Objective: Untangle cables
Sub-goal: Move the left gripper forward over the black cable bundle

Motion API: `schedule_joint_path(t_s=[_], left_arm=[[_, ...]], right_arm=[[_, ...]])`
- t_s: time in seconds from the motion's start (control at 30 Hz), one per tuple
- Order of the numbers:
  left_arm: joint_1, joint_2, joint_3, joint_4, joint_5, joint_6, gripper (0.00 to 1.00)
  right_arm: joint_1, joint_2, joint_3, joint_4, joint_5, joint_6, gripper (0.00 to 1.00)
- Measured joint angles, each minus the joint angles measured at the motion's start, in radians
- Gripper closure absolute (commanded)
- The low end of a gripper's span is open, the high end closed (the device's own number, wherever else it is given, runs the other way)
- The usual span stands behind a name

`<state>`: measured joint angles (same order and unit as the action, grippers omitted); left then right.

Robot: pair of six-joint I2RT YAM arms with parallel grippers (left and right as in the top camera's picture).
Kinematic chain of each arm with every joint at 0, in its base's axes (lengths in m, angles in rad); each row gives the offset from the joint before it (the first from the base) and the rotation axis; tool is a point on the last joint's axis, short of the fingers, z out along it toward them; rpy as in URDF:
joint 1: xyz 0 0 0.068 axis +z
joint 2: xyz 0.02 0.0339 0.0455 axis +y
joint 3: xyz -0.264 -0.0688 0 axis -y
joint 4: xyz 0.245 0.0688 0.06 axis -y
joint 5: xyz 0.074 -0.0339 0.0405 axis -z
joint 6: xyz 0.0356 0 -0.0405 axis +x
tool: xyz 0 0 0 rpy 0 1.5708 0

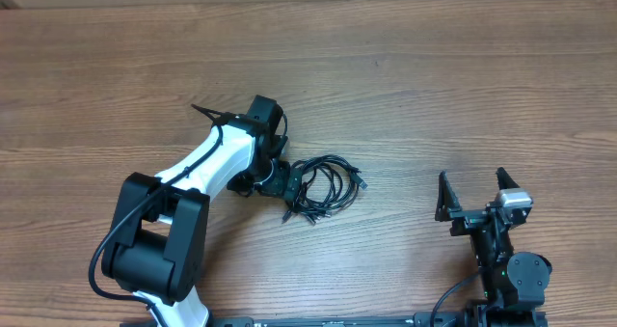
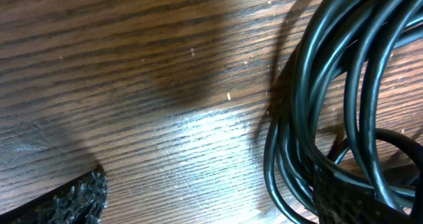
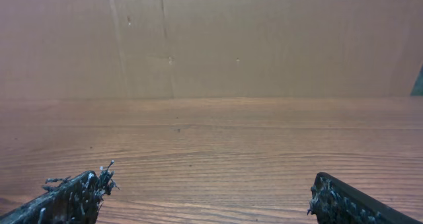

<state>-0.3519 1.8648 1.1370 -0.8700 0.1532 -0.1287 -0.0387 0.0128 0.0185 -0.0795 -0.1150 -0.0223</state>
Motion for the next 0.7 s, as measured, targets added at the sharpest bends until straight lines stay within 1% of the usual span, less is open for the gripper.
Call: schedule_joint_path(t_s=[0.2, 0.33, 0.5, 0.7], left_arm=[[0.000, 0.002, 0.002, 0.000, 0.001, 0.010, 0.01], [0.000, 0.002, 0.002, 0.032, -0.001, 0.080, 0.00], [0.000, 0.002, 0.003, 0.113, -0.008, 0.181, 0.01], [0.000, 0.008, 0.003, 0.172, -0.008, 0.324, 0.01]], right_arm=[[0.000, 0.000, 0.000, 0.000, 0.000, 0.000, 0.00], [0.000, 0.000, 0.000, 0.000, 0.000, -0.001, 0.00], [0.000, 0.000, 0.000, 0.014, 0.000, 0.000, 0.00], [0.000, 0.000, 0.000, 0.111, -0.060, -0.001, 0.00]])
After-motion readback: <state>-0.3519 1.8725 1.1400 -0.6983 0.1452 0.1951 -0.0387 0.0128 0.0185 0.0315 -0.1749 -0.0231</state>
